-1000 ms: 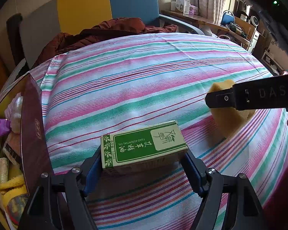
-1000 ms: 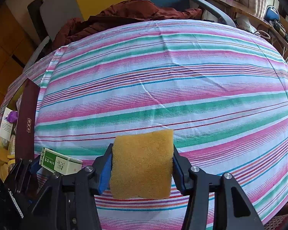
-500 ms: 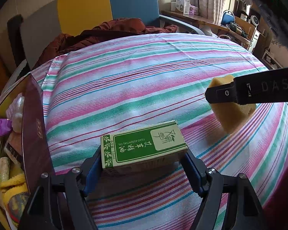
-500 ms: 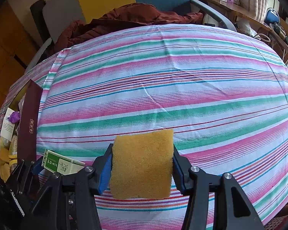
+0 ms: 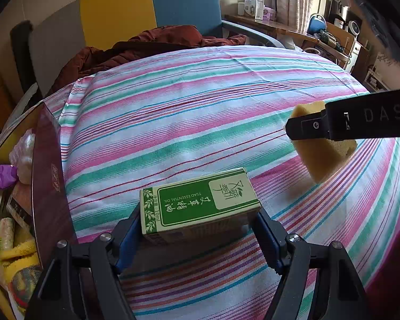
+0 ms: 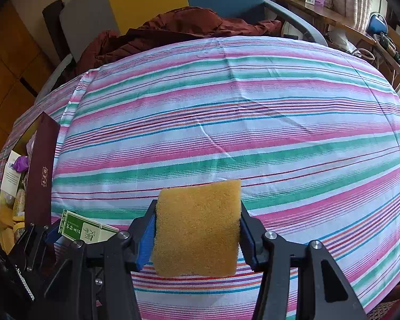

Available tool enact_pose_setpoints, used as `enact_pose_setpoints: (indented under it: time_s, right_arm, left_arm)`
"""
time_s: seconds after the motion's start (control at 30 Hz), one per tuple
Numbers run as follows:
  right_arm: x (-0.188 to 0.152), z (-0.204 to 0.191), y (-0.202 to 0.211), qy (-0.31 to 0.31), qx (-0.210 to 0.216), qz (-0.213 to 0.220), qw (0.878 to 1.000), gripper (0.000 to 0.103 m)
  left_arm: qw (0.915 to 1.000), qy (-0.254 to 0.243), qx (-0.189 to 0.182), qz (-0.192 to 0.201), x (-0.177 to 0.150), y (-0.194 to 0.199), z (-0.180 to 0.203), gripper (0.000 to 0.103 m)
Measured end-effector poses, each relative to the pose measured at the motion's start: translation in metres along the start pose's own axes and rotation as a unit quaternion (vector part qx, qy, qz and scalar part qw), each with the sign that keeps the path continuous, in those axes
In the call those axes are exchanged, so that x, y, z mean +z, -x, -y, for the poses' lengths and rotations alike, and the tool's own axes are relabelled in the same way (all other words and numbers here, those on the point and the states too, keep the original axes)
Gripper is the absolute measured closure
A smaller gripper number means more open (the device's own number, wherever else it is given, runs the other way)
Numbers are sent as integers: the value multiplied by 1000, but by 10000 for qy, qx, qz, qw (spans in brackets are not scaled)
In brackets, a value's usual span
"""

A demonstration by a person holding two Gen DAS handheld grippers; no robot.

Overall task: Organize objects
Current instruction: 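Carry the green box over the tray with left while right carries the sponge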

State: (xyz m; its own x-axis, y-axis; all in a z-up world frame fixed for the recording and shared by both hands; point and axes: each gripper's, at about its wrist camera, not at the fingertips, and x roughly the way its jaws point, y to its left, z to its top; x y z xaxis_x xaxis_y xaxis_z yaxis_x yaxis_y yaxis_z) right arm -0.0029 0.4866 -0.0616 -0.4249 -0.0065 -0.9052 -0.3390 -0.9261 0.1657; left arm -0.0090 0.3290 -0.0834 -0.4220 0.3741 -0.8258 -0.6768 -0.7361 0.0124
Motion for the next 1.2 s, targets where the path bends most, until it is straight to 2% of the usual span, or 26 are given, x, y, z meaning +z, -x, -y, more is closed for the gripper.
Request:
enact_pose_setpoints:
  time_s: [0.53, 0.73, 0.9, 1.2]
  right_arm:
    - [1, -1, 5, 21, 3, 112, 9999, 49]
    - [2, -3, 17, -9, 125, 401, 9991, 49]
    - [0, -17, 19, 176, 191, 411, 9988, 49]
    - [3, -62, 25, 402, 538, 396, 9970, 49]
  left_arm:
    - [10000, 15, -36, 43, 0, 9, 2, 27]
    - [9987, -79, -46, 502, 9, 50, -1, 27]
    - [9955, -108, 74, 935, 15, 91, -18, 27]
    - [9920, 150, 286, 1222, 5, 128, -56, 27]
